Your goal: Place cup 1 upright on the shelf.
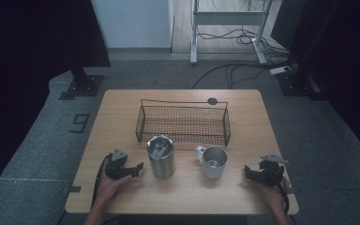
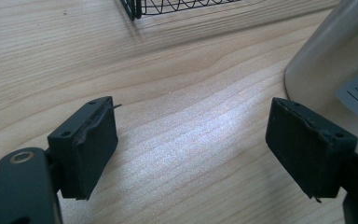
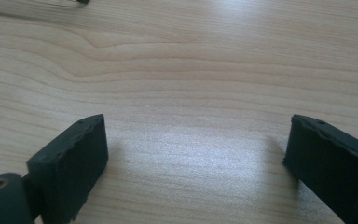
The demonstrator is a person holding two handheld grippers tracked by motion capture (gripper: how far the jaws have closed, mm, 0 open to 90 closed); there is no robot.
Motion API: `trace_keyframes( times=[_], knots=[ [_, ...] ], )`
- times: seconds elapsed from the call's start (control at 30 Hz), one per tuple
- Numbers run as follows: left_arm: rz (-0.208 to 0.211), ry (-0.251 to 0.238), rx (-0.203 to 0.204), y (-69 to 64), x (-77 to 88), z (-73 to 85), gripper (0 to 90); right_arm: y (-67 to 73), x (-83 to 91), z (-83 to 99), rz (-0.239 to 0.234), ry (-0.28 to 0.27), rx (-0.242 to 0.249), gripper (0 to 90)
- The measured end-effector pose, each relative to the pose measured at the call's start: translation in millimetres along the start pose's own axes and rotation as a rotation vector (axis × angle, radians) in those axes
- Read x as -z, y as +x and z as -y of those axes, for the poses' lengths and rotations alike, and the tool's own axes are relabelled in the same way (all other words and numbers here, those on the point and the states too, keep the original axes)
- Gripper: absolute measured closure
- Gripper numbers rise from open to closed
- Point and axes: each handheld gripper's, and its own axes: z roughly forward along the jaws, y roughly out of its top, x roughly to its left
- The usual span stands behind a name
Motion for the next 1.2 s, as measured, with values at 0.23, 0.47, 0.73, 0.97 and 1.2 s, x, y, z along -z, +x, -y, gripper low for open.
trace_keyframes(
  times=[0.23,0.47,0.73,0.97,1.2],
  knots=[
    [0.011,-0.003,0.009,0.6,-0.3,-0.3,16.9,-0.6,-0.8,-0.2,0.020,0.006,-0.017,1.8],
    [0.026,-0.010,0.035,2.5,2.0,-0.7,16.3,-1.2,-1.1,-0.4,0.031,0.011,-0.029,0.5],
    [0.083,-0.074,0.054,2.3,13.9,-5.9,15.2,-1.8,0.3,0.8,0.045,0.010,-0.043,1.2],
    [0.103,-0.112,0.046,-1.7,25.9,-12.1,15.2,-1.9,1.0,1.4,0.047,0.007,-0.044,2.0],
    [0.103,-0.140,0.031,-8.2,33.5,-16.3,14.7,-2.5,2.2,2.4,0.061,0.003,-0.056,3.2]
  ],
)
